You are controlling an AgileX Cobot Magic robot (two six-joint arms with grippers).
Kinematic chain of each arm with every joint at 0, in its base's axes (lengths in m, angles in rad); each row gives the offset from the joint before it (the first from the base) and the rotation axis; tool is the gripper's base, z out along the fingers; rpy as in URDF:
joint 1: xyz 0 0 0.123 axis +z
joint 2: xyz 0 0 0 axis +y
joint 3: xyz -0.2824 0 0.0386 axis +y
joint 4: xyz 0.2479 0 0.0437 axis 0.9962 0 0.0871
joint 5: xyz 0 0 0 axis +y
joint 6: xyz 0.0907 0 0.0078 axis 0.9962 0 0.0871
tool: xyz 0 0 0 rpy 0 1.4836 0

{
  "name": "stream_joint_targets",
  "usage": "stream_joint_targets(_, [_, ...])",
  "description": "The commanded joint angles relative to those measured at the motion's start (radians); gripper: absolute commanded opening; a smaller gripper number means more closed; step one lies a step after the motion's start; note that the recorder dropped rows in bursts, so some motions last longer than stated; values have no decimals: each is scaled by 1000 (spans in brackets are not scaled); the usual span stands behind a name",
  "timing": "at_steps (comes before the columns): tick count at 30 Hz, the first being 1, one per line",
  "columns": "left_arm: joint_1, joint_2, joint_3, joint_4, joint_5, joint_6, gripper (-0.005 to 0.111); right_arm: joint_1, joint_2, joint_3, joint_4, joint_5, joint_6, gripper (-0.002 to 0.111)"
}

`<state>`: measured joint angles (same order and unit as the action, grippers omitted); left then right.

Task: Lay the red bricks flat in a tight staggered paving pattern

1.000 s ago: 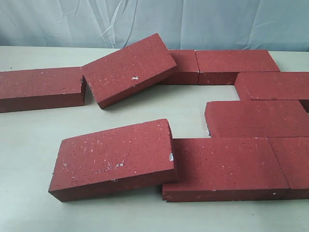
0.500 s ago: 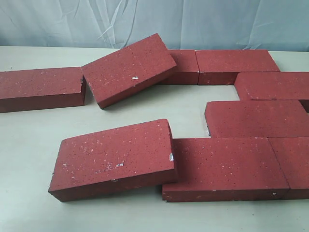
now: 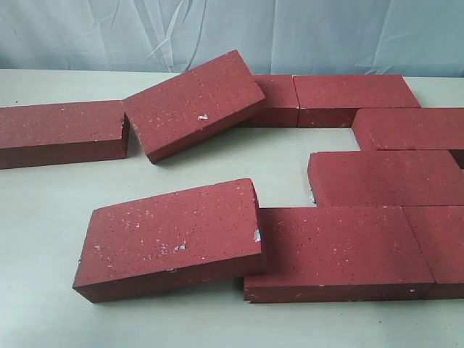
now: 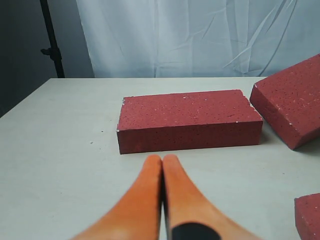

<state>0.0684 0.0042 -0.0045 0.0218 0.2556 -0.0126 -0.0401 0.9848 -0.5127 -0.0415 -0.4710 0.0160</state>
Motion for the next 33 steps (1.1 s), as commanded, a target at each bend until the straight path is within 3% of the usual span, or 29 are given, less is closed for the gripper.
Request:
stream_joint_targets(1, [1, -4, 5, -3, -9, -6, 0, -5, 47, -69, -1, 136, -2, -1])
stream_joint_targets(7, [1, -4, 5, -3, -9, -6, 0, -5, 99, -133, -1, 285, -2, -1])
stream_joint_targets(24, [1, -4, 5, -3, -9, -6, 0, -5, 166, -144, 55, 295, -2, -1])
stream_joint_targets(33, [1, -4, 5, -3, -9, -6, 0, -5, 233, -369, 55, 565, -2, -1])
